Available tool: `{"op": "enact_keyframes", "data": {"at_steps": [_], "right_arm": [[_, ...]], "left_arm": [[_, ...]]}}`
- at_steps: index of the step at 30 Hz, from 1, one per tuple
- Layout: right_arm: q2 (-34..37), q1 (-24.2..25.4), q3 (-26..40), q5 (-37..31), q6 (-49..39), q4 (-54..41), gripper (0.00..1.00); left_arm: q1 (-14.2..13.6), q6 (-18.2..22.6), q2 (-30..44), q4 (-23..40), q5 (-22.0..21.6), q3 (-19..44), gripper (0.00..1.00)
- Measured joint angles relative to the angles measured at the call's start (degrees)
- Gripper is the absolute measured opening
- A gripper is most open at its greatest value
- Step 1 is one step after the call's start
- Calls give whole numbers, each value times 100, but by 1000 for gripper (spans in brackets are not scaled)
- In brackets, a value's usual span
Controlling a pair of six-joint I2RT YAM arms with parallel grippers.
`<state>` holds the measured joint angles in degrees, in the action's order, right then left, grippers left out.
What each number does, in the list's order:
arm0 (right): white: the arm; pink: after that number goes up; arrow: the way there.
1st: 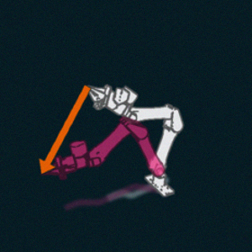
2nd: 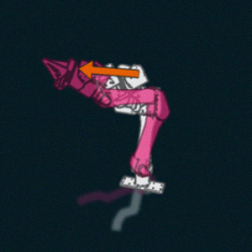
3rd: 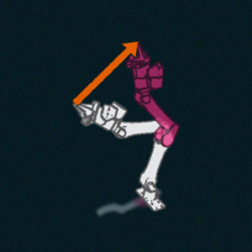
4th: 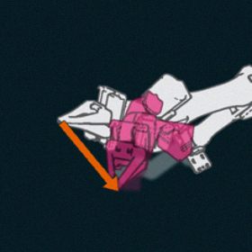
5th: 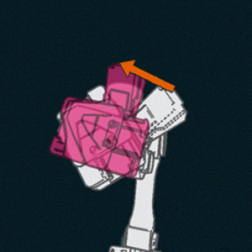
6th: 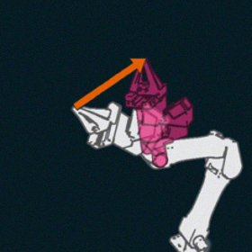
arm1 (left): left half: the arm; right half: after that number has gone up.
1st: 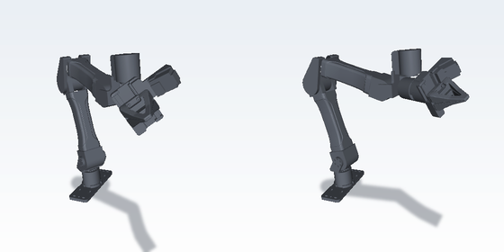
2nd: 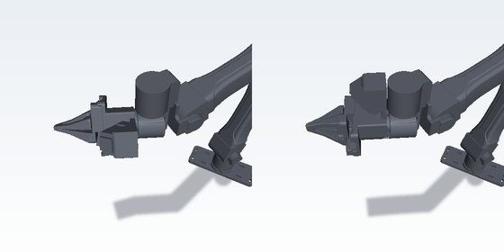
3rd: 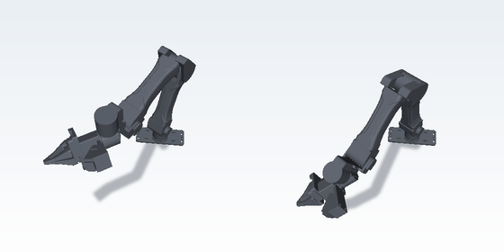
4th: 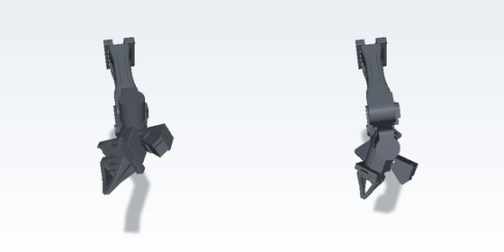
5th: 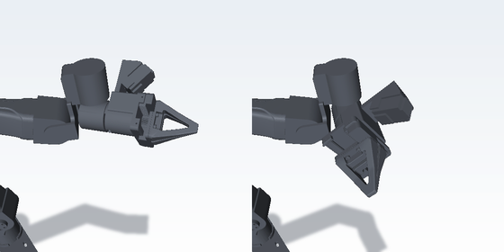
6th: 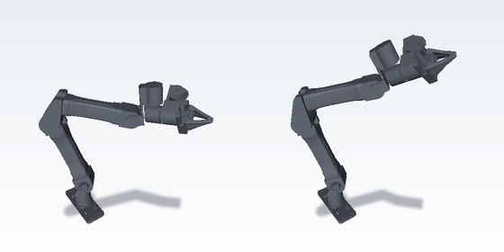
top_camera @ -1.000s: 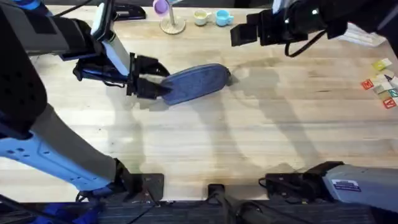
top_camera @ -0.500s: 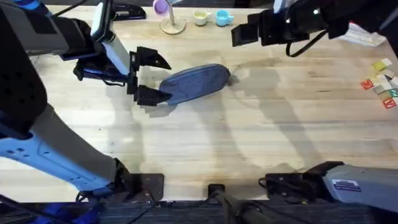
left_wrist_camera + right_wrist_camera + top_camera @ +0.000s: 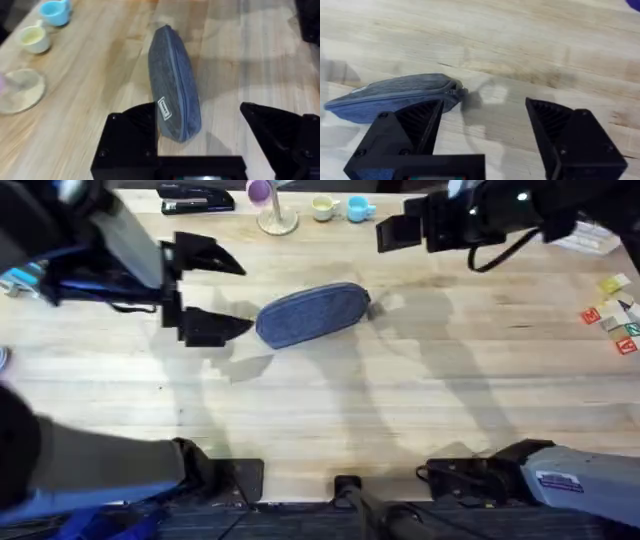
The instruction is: Unzip the bag, pick up the pens from the table one at a time and place them inside, then zip the bag closed.
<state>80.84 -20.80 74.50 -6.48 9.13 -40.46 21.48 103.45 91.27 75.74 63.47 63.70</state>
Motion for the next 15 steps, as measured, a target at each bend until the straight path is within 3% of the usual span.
{"op": "enact_keyframes", "data": {"at_steps": [4,8,15], "right_arm": [[-295,0,0,0,0,-20,996],[-426,0,0,0,0,-24,996],[-433,0,0,0,0,-38,996]], "left_arm": [[353,-354,-676,40,-225,0,997],[524,-932,-1410,21,-689,0,997],[524,-2652,-2705,-332,-1952,0,996]]}}
